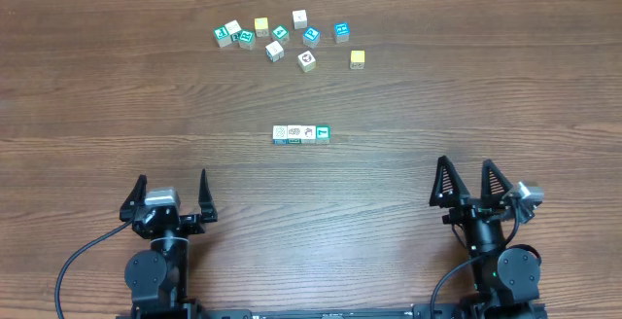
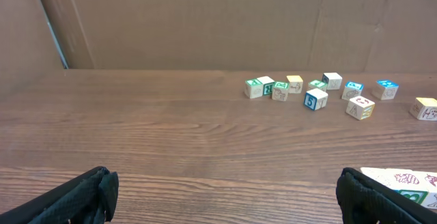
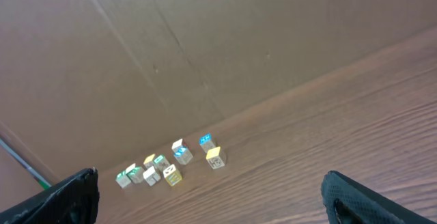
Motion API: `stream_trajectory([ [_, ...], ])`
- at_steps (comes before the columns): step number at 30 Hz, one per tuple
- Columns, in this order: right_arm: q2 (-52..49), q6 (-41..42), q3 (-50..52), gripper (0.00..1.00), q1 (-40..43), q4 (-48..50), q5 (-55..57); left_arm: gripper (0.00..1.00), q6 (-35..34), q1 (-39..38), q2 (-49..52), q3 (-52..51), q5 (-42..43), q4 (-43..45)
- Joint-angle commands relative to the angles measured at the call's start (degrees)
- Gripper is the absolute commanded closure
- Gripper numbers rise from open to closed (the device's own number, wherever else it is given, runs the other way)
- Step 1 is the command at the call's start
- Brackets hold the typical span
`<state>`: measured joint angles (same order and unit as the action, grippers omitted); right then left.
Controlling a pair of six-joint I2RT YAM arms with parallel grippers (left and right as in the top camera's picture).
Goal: Form a horizontal line
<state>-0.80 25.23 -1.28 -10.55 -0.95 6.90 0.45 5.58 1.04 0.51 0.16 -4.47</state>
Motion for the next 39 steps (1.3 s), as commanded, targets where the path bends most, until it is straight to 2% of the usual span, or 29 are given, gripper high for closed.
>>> stream_trajectory([
  [1, 0.66, -0.15, 0.83, 0.0, 0.17, 1.31, 0.61, 0.0, 1.29, 0.0, 0.07, -0.2, -0.61, 0.0],
  [5, 0.66, -0.15, 0.83, 0.0, 0.17, 1.53, 0.59, 0.0, 1.29, 0.0, 0.07, -0.2, -0.61, 0.0],
  [8, 0.66, -0.17, 0.83, 0.0, 0.17, -3.19, 0.59, 0.0, 1.29, 0.0, 0.07, -0.2, -0.61, 0.0],
  [39, 0.63, -0.15, 0.83, 0.0, 0.17, -2.99, 0.59, 0.0, 1.29, 0.0, 0.07, -0.2, -0.61, 0.0],
])
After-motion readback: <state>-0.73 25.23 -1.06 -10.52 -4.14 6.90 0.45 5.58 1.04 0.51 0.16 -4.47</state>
